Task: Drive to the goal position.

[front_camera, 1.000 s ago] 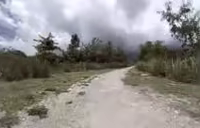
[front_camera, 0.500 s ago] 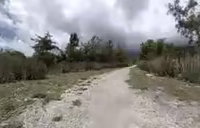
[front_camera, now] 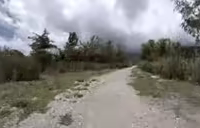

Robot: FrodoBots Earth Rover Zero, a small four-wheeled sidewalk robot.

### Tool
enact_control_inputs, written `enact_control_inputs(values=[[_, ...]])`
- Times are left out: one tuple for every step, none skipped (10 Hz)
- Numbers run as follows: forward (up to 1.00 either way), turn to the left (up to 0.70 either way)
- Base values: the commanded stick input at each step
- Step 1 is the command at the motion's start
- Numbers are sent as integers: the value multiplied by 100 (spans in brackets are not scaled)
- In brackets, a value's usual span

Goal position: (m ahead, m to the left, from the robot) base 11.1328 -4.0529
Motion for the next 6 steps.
enact_control_inputs(values=[[85,0],[85,0],[85,0],[85,0],[85,-5],[85,-34]])
